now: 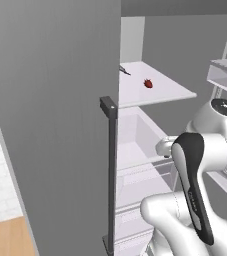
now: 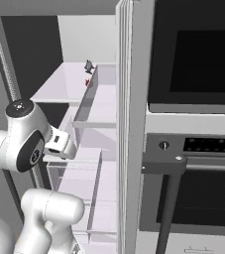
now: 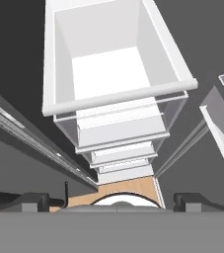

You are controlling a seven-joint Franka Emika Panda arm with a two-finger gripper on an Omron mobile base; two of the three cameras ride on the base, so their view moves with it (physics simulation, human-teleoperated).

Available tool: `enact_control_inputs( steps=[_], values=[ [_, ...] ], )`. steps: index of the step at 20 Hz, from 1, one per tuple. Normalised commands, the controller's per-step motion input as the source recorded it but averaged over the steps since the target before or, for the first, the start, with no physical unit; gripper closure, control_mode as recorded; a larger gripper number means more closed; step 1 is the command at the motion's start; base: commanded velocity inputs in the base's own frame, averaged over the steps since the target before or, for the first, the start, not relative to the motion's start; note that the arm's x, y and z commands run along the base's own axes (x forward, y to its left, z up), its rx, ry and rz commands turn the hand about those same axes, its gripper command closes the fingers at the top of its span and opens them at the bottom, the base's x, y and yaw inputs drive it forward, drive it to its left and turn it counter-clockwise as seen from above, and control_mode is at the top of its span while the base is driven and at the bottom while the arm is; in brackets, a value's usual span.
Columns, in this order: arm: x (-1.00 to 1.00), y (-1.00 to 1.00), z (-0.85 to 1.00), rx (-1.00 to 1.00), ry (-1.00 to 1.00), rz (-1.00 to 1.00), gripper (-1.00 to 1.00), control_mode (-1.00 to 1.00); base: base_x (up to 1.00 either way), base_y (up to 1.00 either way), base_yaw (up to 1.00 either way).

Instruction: Take the strawberry from the fridge and place it on top of the pancake, located on the dining counter.

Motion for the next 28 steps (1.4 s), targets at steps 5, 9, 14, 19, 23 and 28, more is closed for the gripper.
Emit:
enact_control_inputs(
  steps=[5,9,14,19,23,28],
  values=[
    [0.0,0.0,0.0,0.0,0.0,0.0,-1.0,1.0,0.0,0.0,0.0],
    [0.0,0.0,0.0,0.0,0.0,0.0,-1.0,1.0,0.04,0.0,0.0],
    [0.12,0.0,0.24,0.0,-0.07,0.0,-1.0,-1.0,0.01,0.0,0.0],
    [0.23,0.02,0.75,-0.08,-0.27,0.0,-1.0,-1.0,0.0,0.0,0.0],
    [0.4,0.05,0.78,-0.02,-0.18,0.01,-1.0,-1.0,0.0,0.0,0.0],
    [0.57,-0.12,0.58,0.03,-0.09,0.08,-1.0,-1.0,0.0,0.0,0.0]
  ],
)
